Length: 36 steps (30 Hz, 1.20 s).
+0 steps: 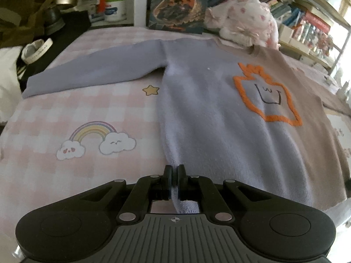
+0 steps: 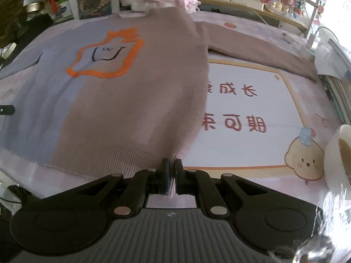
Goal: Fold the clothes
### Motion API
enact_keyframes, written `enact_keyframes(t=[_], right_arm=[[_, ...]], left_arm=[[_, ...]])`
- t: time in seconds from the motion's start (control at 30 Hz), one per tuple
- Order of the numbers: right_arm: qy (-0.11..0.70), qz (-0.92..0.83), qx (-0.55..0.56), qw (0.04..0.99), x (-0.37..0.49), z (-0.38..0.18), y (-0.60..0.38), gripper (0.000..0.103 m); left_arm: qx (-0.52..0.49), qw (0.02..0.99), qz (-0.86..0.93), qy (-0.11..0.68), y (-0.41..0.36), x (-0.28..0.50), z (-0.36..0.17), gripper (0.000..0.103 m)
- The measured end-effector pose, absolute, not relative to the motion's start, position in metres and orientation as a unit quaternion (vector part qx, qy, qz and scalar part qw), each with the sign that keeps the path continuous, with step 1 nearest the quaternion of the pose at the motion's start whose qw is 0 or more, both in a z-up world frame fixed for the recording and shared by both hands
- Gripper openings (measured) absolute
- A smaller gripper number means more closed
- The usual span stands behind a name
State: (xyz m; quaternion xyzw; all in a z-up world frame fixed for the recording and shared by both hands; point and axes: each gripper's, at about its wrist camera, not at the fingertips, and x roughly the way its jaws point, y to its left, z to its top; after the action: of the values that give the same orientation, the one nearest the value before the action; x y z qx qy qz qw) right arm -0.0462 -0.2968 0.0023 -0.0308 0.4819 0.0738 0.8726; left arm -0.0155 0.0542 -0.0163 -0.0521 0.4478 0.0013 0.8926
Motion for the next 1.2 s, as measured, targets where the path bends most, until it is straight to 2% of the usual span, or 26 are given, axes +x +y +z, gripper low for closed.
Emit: enact_keyframes(t=[0.93, 1.2], right_arm=[[0.468, 0.000, -0.044, 0.883, -0.054, -0.003, -0.270, 0.005], [0.458, 0.019, -0.043, 0.888, -0.057, -0.004, -0.275, 0.008]], left_arm=[[-0.055, 0.902, -0.049, 0.426, 0.073, -0.021, -0.024, 0.005], [-0.061, 0.904, -0.006, 0.422, 0.064, -0.025, -0.020, 0.011]])
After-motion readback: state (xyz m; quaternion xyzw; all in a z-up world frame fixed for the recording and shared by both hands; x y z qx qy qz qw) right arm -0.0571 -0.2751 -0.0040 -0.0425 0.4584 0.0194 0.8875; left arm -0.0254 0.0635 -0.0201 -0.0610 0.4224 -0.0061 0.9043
